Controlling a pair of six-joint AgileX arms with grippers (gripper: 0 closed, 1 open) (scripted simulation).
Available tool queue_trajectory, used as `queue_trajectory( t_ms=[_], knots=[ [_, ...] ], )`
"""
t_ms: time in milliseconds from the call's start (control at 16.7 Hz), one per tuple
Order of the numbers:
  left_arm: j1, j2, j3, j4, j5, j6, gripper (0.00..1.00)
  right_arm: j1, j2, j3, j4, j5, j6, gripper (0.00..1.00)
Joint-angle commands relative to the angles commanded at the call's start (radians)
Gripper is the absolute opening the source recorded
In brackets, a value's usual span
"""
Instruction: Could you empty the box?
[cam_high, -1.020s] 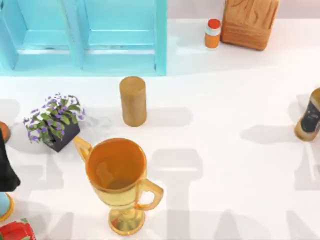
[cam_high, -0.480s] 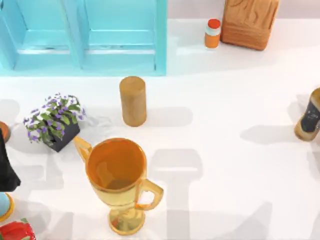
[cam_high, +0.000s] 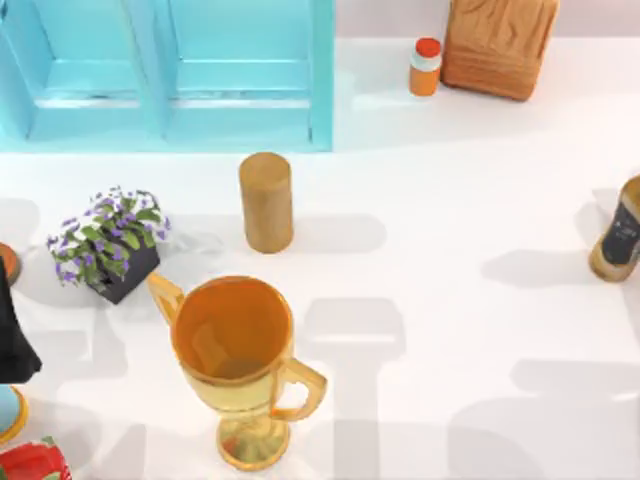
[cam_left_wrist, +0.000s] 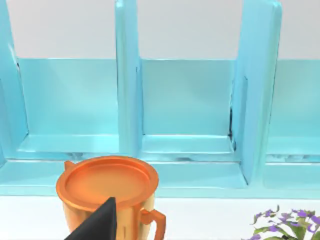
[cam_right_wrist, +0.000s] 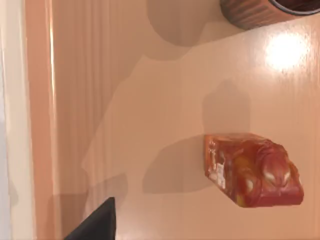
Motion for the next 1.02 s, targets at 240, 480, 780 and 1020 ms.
queue_trajectory(
  t_ms=[240, 480, 780, 1020],
  knots=[
    [0.0, 0.0, 0.0, 0.0, 0.0, 0.0, 1.0, -0.076, 0.254, 0.19, -0.179, -0.001, -0.073, 1.0],
    [0.0, 0.0, 0.0, 0.0, 0.0, 0.0, 1.0, -0.106, 0.348, 0.263, -0.25, -0.001, -0.103, 1.0],
    [0.0, 0.0, 0.0, 0.0, 0.0, 0.0, 1.0, -0.101, 0.345, 0.258, -0.246, -0.001, -0.102, 1.0],
    [0.0, 0.0, 0.0, 0.0, 0.0, 0.0, 1.0, -0.104, 0.358, 0.186, -0.163, -0.001, -0.101, 1.0]
  ],
)
